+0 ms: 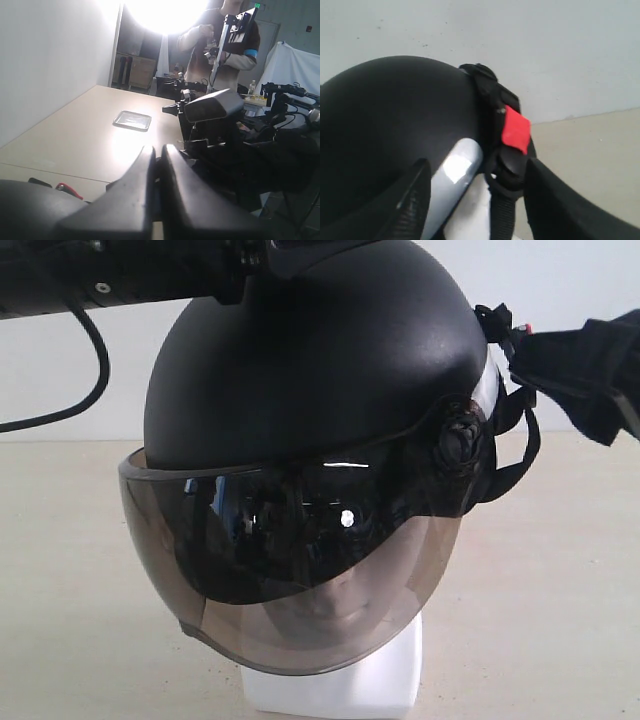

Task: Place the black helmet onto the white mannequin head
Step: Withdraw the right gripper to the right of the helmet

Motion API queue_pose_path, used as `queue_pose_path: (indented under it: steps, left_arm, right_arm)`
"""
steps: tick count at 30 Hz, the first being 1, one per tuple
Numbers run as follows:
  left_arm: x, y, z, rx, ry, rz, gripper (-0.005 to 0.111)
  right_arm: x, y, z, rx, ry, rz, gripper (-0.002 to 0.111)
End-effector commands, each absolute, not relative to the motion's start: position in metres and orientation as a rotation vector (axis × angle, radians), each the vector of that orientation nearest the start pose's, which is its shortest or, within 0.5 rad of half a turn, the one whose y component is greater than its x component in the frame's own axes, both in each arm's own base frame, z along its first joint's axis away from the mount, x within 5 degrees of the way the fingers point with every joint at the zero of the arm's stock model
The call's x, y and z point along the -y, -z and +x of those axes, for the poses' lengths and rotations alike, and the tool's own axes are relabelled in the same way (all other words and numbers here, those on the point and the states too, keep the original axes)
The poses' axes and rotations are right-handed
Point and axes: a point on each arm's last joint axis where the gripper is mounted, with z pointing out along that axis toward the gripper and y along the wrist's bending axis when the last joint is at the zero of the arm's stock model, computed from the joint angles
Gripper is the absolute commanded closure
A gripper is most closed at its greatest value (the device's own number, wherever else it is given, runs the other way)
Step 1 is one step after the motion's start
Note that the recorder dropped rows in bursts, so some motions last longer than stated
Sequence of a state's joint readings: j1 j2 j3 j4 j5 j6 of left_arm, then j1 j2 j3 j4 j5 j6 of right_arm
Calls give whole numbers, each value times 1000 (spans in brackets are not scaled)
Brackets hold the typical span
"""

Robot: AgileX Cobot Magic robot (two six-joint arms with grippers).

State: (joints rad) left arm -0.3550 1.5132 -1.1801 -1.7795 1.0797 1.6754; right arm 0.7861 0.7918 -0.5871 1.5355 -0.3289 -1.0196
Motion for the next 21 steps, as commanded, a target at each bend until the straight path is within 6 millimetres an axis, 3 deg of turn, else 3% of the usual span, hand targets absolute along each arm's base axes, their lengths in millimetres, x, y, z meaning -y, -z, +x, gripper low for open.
queue_pose_path:
  steps: [1, 4, 15, 21]
  left_arm:
    - [191, -338, 276, -1545, 1253, 981, 102]
    - [191, -338, 276, -1548, 1256, 978, 102]
    - [191, -338, 276, -1551, 1250, 974, 102]
    - [191, -338, 276, -1551, 1250, 974, 102]
  right_arm:
    - [-100, -349, 136, -1701, -690, -72, 54]
    - [-96, -351, 137, -1696, -556, -147, 54]
    - [-60, -378, 113, -1538, -449, -119, 54]
    - [-35, -413, 90, -1384, -487, -66, 55]
